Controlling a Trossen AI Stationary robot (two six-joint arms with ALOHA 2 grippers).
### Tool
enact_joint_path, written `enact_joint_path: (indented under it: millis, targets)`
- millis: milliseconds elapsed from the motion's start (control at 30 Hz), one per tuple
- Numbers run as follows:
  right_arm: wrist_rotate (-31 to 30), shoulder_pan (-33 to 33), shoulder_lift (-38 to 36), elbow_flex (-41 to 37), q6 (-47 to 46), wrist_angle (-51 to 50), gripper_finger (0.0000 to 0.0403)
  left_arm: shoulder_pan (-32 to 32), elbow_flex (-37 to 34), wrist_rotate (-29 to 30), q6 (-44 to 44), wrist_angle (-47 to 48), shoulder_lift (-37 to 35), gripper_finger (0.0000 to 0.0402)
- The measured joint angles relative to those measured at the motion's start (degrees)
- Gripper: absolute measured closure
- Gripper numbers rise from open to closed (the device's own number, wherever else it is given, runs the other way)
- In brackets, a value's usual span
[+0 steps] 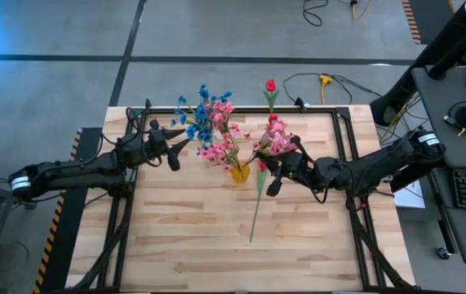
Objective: Sort flowers into vase by color
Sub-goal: Put the pink flowers into the yellow vase
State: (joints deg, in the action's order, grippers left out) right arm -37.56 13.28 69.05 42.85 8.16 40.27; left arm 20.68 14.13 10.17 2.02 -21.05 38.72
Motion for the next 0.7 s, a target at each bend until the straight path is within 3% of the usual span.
enact_joint_path:
  millis: [700]
  targets:
    - [0.0,0.0,0.5,0.0,0.7,0.5,0.039,0.0,0.0,0.0,0.0,-0.1,0.0,0.0235]
